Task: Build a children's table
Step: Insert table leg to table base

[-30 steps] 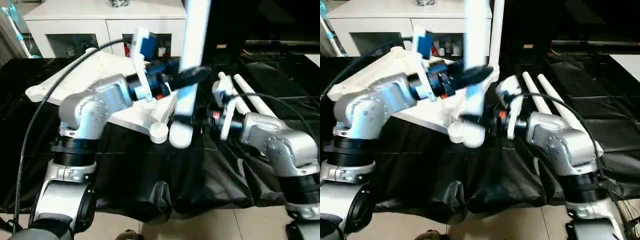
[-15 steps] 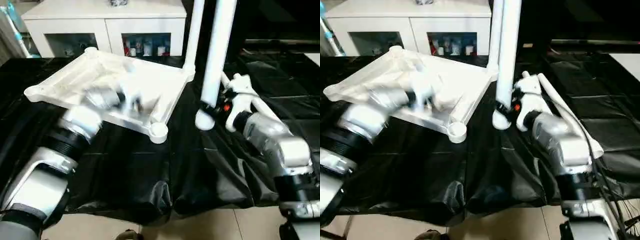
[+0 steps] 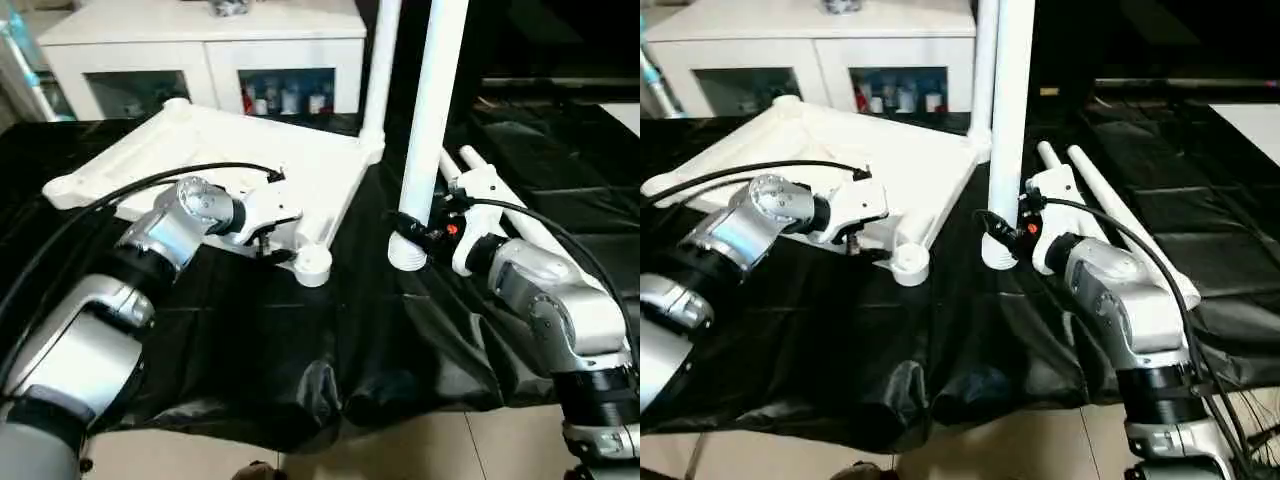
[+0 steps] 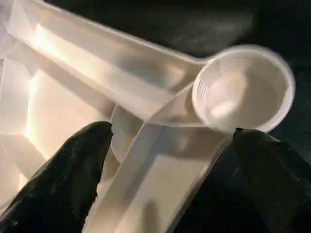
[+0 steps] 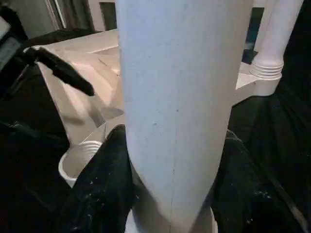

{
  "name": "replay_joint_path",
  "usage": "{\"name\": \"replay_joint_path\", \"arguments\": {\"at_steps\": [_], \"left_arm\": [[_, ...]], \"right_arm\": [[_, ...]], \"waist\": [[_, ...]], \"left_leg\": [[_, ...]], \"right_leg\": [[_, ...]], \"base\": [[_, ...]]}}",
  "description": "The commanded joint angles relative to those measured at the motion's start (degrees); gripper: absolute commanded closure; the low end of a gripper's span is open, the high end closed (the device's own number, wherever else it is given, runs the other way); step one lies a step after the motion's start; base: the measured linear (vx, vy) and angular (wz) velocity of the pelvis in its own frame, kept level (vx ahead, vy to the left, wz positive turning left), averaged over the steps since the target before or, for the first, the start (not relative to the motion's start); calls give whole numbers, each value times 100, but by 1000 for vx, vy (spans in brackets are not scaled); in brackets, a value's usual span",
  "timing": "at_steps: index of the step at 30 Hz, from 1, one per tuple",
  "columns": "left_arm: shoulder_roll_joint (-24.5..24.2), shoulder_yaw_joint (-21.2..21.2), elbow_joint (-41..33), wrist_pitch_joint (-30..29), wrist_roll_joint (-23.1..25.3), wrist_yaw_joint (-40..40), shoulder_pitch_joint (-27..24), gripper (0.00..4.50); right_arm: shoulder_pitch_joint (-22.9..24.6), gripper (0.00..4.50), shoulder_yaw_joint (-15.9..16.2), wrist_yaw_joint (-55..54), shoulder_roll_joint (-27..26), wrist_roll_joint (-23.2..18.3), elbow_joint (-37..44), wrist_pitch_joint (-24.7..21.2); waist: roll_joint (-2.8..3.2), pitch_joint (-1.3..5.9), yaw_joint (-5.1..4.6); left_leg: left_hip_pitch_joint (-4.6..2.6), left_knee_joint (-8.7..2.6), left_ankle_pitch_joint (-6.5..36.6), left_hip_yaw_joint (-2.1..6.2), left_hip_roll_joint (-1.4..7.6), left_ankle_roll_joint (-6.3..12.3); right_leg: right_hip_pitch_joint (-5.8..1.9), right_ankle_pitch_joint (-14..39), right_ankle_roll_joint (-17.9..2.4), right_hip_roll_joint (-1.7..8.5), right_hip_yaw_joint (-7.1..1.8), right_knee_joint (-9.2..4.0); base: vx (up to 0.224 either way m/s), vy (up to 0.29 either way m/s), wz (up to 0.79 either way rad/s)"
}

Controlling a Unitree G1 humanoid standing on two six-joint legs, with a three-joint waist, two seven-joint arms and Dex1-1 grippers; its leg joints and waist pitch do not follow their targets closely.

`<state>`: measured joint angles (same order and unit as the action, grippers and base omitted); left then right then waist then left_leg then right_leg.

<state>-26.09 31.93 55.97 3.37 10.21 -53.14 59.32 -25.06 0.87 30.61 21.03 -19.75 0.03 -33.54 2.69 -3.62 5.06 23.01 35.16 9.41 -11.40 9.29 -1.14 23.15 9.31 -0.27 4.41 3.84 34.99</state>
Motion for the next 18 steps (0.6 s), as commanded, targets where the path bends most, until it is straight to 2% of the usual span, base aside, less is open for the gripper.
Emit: {"name": "replay_joint_path", "arguments": {"at_steps": [1,3,4,7,11,14,18], "left_arm": [[4,51,89,78,113,-5,80,0],[183,162,528,200,401,313,154,0],[265,247,729,269,557,434,157,0],[323,312,877,317,665,498,149,0],[436,329,1229,373,748,345,79,0],[530,136,1469,360,655,171,71,0],[566,115,1654,311,721,-70,70,0]], "right_arm": [[1,265,13,28,33,-51,179,-65],[59,265,135,208,58,-108,326,-101],[74,265,183,266,71,-121,369,-114],[82,265,213,301,80,-126,391,-121],[119,265,239,373,108,-132,444,-145],[151,265,241,436,122,-149,489,-170],[147,265,267,497,135,-152,486,-163]], "waist": [[12,468,0],[-17,470,-8],[-13,461,-4],[-15,465,9],[-24,474,20],[-21,479,25],[-23,485,34]], "left_leg": [[-191,-420,1430,233,358,-37],[-191,-416,1441,232,363,-4],[-196,-408,1464,218,352,16],[-195,-420,1452,238,375,29],[-193,-413,1413,237,373,39],[-195,-410,1375,231,374,77],[-201,-412,1446,237,383,73]], "right_leg": [[-282,1014,-1324,470,-277,-390],[-298,1076,-1354,475,-273,-395],[-284,1135,-1339,463,-274,-418],[-291,1298,-1271,480,-276,-423],[-286,1253,-1315,492,-277,-424],[-282,1142,-1362,486,-276,-420],[-288,1186,-1394,501,-275,-420]], "base": [[0,0,0],[0,0,0],[0,0,0],[0,0,0],[0,0,0],[0,0,0],[0,0,0]]}}
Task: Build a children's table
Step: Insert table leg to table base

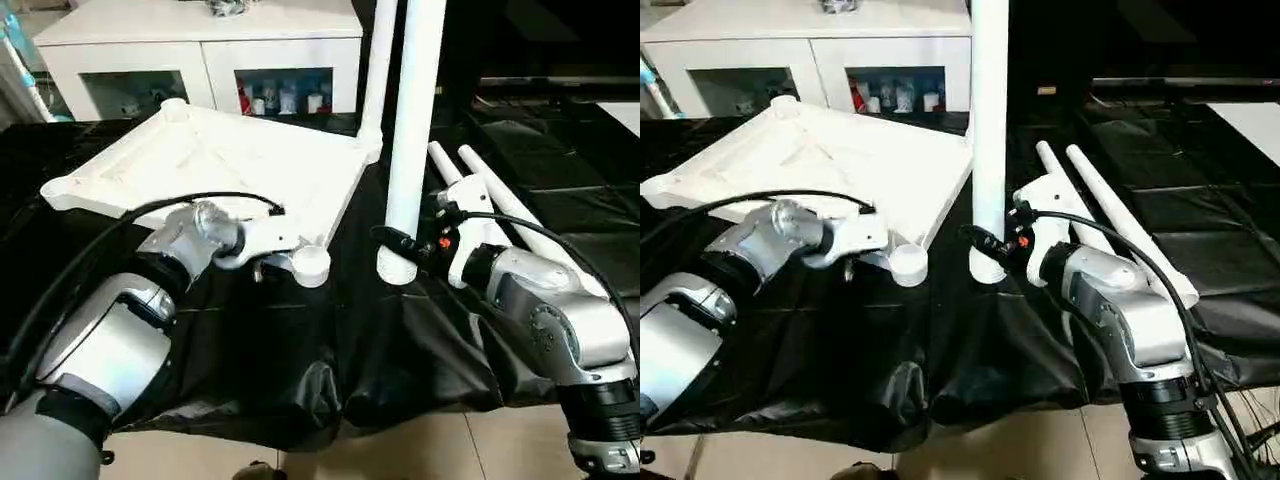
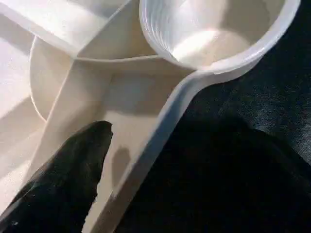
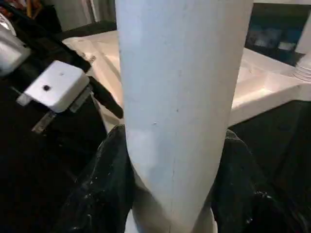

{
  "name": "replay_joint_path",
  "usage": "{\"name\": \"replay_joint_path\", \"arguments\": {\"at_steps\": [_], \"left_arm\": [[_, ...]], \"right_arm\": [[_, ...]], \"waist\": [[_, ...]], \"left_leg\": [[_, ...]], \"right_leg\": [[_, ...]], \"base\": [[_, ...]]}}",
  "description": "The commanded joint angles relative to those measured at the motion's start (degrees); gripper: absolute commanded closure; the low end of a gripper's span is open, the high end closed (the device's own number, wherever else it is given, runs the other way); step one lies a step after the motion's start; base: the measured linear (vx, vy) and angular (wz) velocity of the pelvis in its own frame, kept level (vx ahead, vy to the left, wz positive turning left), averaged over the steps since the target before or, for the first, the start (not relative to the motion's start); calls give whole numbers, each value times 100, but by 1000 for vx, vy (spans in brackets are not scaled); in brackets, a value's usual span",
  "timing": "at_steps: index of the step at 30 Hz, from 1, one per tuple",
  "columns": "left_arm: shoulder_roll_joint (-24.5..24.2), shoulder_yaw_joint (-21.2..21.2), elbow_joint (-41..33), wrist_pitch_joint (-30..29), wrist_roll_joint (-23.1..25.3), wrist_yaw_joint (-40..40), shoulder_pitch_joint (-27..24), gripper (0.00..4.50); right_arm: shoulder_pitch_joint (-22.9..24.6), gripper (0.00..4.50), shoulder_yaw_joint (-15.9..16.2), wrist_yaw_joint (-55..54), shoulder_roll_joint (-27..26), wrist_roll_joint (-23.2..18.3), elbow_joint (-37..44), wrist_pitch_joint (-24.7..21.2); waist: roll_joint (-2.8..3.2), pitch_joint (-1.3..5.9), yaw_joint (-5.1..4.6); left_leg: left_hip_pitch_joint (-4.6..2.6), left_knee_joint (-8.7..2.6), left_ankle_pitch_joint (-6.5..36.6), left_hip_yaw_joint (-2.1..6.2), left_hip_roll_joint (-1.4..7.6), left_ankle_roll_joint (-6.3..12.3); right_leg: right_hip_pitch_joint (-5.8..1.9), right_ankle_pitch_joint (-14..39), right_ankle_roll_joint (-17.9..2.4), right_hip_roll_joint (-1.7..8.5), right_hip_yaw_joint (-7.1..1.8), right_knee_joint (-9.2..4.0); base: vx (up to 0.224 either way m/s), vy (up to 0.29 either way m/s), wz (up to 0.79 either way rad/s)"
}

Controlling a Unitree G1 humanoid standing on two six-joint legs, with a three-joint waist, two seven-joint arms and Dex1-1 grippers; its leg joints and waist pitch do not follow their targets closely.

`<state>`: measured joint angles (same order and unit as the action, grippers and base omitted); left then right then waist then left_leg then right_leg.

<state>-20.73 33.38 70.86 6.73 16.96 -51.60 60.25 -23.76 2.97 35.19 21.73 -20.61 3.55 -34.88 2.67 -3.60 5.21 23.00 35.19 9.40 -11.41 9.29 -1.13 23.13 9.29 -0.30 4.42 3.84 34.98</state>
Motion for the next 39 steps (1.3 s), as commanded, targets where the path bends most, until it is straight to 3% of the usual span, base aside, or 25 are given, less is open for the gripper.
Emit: {"name": "replay_joint_path", "arguments": {"at_steps": [1,6,17,23,31,39], "left_arm": [[50,-100,199,-87,-32,-449,-35,0],[35,-156,246,-86,-119,-1172,-64,0],[133,-560,118,48,-332,-1806,101,82],[220,-714,-131,-77,-463,-2213,89,132],[348,-561,-168,-237,-8,-967,-152,193],[577,-982,-230,-956,-230,-173,-174,251]], "right_arm": [[18,265,63,73,70,-73,130,-26],[2,265,81,151,79,-64,112,-7],[-144,265,59,313,174,12,-62,113],[-160,265,49,333,167,47,-78,142],[-135,265,60,312,138,59,-75,185],[-152,265,40,291,103,72,-114,242]], "waist": [[-23,480,21],[-11,479,29],[-27,473,29],[-3,475,59],[3,468,124],[-2,469,133]], "left_leg": [[-204,-416,1450,235,378,75],[-206,-426,1479,239,387,44],[-198,-426,1487,237,393,69],[-212,-432,1468,232,409,82],[-217,-441,1652,251,414,9],[-207,-444,1620,259,407,35]], "right_leg": [[-283,1226,-1386,504,-275,-432],[-280,1243,-1410,515,-280,-425],[-293,1229,-1466,526,-281,-420],[-278,1072,-1533,527,-281,-411],[-282,1338,-1413,531,-284,-430],[-275,1432,-1353,531,-273,-451]], "base": [[0,0,0],[0,0,0],[0,0,0],[0,0,0],[0,0,0],[0,0,0]]}}
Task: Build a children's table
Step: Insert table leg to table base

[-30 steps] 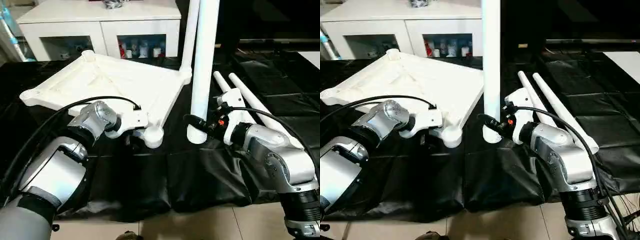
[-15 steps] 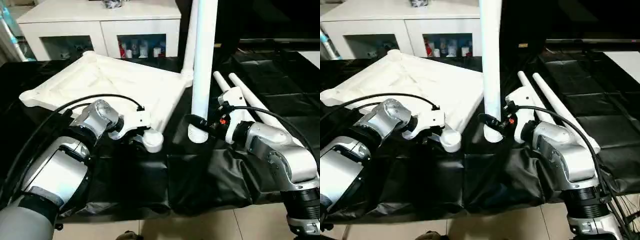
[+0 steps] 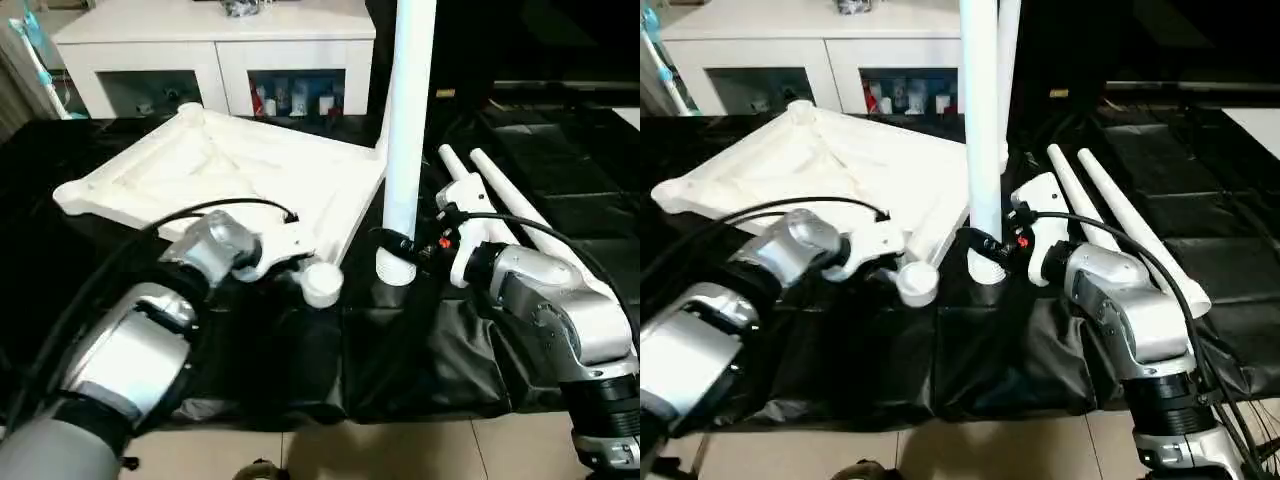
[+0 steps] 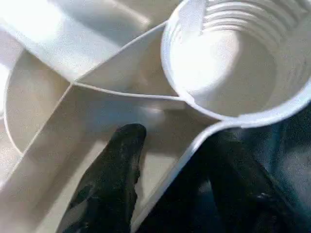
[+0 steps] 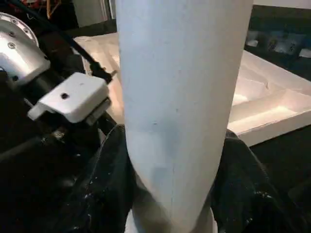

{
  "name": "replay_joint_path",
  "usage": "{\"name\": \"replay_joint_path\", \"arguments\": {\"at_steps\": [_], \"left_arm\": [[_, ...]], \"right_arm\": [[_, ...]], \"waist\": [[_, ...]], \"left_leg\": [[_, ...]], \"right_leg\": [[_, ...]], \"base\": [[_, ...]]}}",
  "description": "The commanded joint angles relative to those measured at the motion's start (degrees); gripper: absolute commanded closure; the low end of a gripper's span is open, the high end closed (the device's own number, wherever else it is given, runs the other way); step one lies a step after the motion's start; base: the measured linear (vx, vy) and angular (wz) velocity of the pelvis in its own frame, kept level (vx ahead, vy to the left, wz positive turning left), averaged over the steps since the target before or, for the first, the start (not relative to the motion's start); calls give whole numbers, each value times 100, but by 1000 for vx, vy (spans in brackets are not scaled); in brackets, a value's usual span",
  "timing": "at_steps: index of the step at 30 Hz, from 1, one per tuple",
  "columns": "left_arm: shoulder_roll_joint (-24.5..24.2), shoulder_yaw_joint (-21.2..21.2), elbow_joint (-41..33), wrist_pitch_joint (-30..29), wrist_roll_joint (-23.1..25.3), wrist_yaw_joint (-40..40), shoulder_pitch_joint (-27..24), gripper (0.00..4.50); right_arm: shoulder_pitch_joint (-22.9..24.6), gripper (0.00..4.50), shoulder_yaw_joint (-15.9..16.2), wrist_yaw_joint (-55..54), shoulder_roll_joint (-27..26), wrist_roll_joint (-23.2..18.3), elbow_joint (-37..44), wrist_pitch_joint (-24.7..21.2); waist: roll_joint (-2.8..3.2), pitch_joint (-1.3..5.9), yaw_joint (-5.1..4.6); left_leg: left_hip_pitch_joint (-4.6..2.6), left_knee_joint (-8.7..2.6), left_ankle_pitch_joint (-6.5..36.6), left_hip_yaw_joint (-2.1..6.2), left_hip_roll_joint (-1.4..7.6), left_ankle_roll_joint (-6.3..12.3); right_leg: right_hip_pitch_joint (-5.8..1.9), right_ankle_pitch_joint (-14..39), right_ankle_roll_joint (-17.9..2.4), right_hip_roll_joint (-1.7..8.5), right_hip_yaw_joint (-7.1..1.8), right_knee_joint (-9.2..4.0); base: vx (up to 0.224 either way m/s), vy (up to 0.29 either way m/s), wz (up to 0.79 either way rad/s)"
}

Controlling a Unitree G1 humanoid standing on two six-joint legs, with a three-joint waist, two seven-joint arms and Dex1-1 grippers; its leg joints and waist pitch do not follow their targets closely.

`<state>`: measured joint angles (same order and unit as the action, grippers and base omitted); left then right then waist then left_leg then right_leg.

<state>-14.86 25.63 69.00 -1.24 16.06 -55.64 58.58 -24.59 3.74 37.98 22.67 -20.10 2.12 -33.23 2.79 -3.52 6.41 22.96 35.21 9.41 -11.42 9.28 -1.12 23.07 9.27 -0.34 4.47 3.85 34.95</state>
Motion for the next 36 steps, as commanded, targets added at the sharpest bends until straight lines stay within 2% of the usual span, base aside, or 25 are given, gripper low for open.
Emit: {"name": "replay_joint_path", "arguments": {"at_steps": [1,4,9,15,16,18,19,22,24,25,29,30,31,32,33,34,35,36], "left_arm": [[18,-257,-45,-295,-148,366,-15,257],[60,-365,-38,-434,-204,541,-23,278],[168,-589,-104,-860,-344,864,-53,307],[257,-671,-244,-1396,-331,986,-182,330],[293,-678,-306,-1579,-321,1037,-237,330],[318,-696,-351,-1678,-343,1047,-274,337],[376,-772,-436,-1953,-409,1131,-316,342],[438,-855,-578,-2376,-445,1260,-337,349],[472,-948,-704,-2514,-530,1276,-370,356],[479,-986,-776,-2521,-566,1285,-399,359],[399,-955,-1245,-2470,-498,1303,-626,374],[353,-911,-1372,-2341,-466,1251,-691,378],[301,-898,-1592,-2140,-502,1138,-806,384],[165,-828,-1986,-1616,-528,921,-1034,384],[165,-828,-1986,-1616,-528,921,-1034,389],[25,-714,-2262,-1202,-493,751,-1210,395],[-32,-674,-2405,-1237,-440,787,-1284,403],[-47,-666,-2456,-1274,-423,807,-1309,408]], "right_arm": [[-70,265,-39,10,2,20,25,83],[-72,265,-36,6,-4,23,20,92],[-67,265,-37,-2,-16,14,21,107],[-58,265,-45,-6,-41,9,18,114],[-56,265,-48,-13,-51,4,18,114],[-53,265,-52,-16,-57,-2,18,110],[-44,265,-65,-27,-70,-22,29,90],[-34,265,-87,-48,-96,-54,44,49],[-28,265,-110,-69,-121,-82,50,13],[-24,265,-118,-81,-133,-94,55,-2],[16,265,-125,-151,-219,-126,77,-73],[21,265,-128,-170,-235,-131,85,-84],[27,265,-133,-192,-254,-133,91,-89],[46,265,-141,-226,-274,-130,106,-85],[46,265,-141,-226,-274,-130,106,-85],[69,265,-199,-313,-321,-143,113,-86],[84,265,-223,-361,-343,-135,113,-73],[88,265,-228,-374,-349,-132,112,-69]], "waist": [[-18,463,8],[-27,464,-46],[-20,458,-87],[-15,452,-103],[2,454,-97],[-10,453,-107],[-10,450,-109],[-14,443,-108],[-9,433,-117],[-27,428,-121],[-3,439,-128],[-18,434,-133],[-9,445,-126],[5,443,-119],[9,450,-138],[4,455,-138],[16,452,-143],[24,457,-138]], "left_leg": [[-199,-451,1616,265,410,37],[-176,-435,1541,252,382,102],[-176,-431,1574,260,376,152],[-172,-437,1608,258,372,160],[-177,-435,1613,261,374,154],[-173,-439,1603,258,378,172],[-173,-436,1612,255,374,180],[-176,-431,1652,256,364,178],[-171,-442,1715,266,358,172],[-168,-445,1740,270,355,172],[-185,-460,1818,275,367,144],[-163,-475,1784,278,373,156],[-176,-471,1769,279,380,153],[-154,-480,1740,290,387,168],[-156,-480,1748,279,389,155],[-174,-479,1759,265,383,153],[-156,-494,1744,277,395,134],[-173,-498,1762,271,402,107]], "right_leg": [[-271,1405,-1343,522,-274,-444],[-282,1223,-1405,513,-266,-436],[-280,1521,-1334,506,-254,-478],[-274,1559,-1304,500,-256,-496],[-271,1570,-1302,504,-258,-493],[-270,1571,-1306,497,-255,-492],[-266,1602,-1303,493,-255,-498],[-263,1874,-1236,504,-248,-523],[-257,2124,-1123,496,-237,-558],[-255,2181,-1102,494,-234,-565],[-229,2138,-1073,483,-244,-570],[-237,2037,-1096,483,-248,-559],[-233,1994,-1107,488,-251,-549],[-241,1947,-1124,504,-255,-552],[-233,1903,-1117,497,-259,-545],[-215,1917,-1099,482,-257,-555],[-219,1861,-1078,483,-262,-532],[-209,1826,-1080,477,-264,-522]], "base": [[0,0,0],[0,0,0],[0,0,0],[0,0,0],[0,0,0],[0,0,0],[0,0,0],[0,0,0],[0,0,0],[0,0,0],[0,0,0],[0,0,0],[0,0,0],[0,0,0],[0,0,0],[0,0,0],[0,0,0],[0,0,0]]}}
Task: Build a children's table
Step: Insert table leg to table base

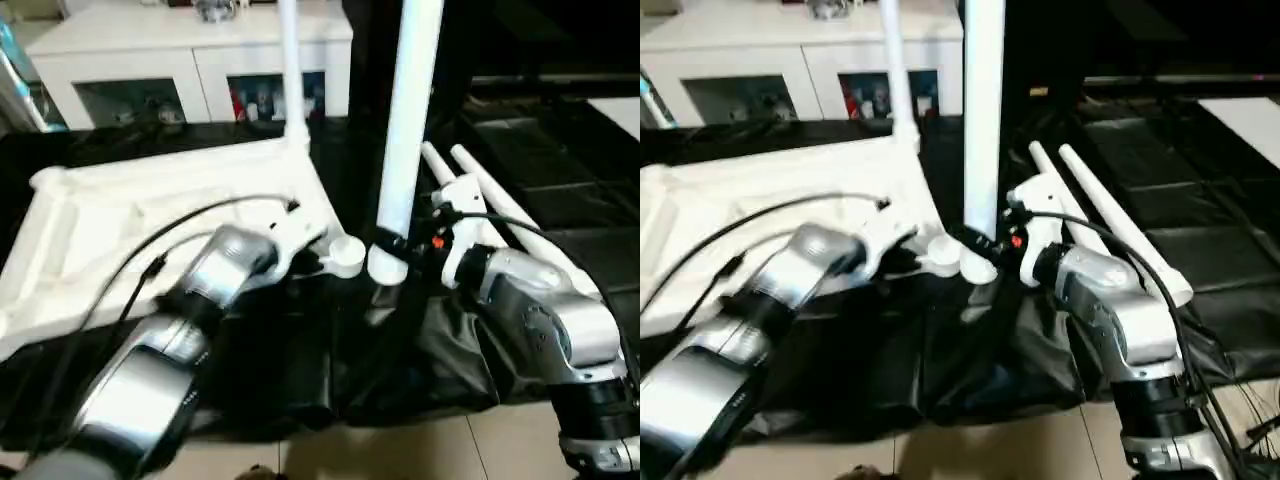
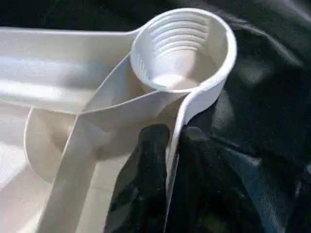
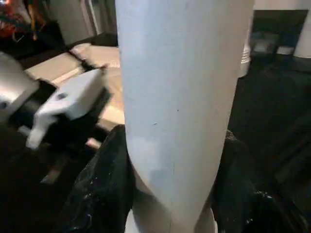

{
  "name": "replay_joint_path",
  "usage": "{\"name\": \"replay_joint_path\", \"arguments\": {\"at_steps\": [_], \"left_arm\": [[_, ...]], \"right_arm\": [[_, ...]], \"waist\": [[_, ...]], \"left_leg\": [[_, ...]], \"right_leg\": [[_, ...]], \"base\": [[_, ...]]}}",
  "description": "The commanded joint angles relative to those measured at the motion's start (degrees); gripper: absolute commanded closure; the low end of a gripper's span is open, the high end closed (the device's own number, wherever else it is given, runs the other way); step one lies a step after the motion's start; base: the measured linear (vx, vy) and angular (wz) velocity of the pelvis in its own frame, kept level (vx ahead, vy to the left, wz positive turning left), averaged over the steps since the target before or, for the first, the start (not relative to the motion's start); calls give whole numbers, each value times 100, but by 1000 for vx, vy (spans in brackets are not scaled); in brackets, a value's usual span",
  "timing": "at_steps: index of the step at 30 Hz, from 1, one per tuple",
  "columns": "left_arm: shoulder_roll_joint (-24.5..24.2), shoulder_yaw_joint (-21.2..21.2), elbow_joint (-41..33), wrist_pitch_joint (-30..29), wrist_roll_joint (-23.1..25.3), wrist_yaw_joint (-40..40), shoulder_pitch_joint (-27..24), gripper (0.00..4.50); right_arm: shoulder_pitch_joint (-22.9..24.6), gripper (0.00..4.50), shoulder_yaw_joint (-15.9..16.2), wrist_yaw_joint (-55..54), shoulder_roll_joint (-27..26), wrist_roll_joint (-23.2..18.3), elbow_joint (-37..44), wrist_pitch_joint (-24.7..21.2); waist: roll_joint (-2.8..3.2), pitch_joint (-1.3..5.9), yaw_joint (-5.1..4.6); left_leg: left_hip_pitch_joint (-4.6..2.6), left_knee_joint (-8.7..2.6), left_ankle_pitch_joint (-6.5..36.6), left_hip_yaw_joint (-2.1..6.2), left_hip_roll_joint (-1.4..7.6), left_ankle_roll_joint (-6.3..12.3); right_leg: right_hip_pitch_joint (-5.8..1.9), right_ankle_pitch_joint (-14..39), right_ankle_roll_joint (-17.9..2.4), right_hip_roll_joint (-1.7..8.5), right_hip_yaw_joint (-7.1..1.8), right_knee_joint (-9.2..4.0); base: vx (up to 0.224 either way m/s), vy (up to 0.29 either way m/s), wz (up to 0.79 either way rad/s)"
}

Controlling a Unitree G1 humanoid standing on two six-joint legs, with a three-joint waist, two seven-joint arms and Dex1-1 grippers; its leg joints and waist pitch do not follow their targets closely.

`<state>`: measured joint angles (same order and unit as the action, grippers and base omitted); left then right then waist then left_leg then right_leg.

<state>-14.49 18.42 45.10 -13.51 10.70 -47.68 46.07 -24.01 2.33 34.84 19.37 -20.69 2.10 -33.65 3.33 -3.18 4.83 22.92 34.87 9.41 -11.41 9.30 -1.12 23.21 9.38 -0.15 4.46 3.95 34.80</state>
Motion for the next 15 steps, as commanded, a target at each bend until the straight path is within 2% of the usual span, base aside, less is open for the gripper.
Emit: {"name": "replay_joint_path", "arguments": {"at_steps": [1,2,5,10,11,12,15], "left_arm": [[-119,36,-208,12,88,-11,-143,413],[-142,12,-283,132,52,-45,-195,420],[-172,-44,-456,242,-13,-47,-288,429],[-322,-150,-981,1044,-162,-47,-590,433],[-379,-131,-1136,1318,-215,-160,-679,433],[-396,-128,-1187,1381,-236,-200,-709,433],[-487,-195,-1532,1411,-349,-361,-864,433]], "right_arm": [[53,265,-103,-110,-31,-48,108,-7],[73,265,-117,-171,-42,-16,103,6],[94,265,-164,-343,-100,55,92,-7],[160,265,-315,-757,-311,89,102,-64],[186,265,-321,-765,-326,94,130,4],[195,265,-320,-762,-328,97,138,31],[203,265,-263,-864,-330,262,118,308]], "waist": [[-46,419,13],[-32,418,18],[-49,431,20],[-73,466,10],[-93,474,7],[-77,487,26],[-86,491,42]], "left_leg": [[-170,-468,1756,266,402,92],[-165,-475,1704,267,404,84],[-163,-476,1541,254,397,98],[-133,-448,1058,219,388,283],[-135,-441,1004,212,391,326],[-126,-432,900,220,398,362],[-136,-417,747,196,406,417]], "right_leg": [[-223,1770,-1096,479,-277,-501],[-225,1727,-1101,484,-276,-494],[-235,1527,-1117,488,-277,-481],[-250,884,-1247,473,-272,-414],[-253,825,-1257,471,-271,-407],[-266,740,-1260,487,-271,-383],[-228,662,-1272,468,-273,-354]], "base": [[0,0,0],[0,0,0],[0,0,0],[0,0,0],[0,0,0],[0,0,0],[0,0,0]]}}
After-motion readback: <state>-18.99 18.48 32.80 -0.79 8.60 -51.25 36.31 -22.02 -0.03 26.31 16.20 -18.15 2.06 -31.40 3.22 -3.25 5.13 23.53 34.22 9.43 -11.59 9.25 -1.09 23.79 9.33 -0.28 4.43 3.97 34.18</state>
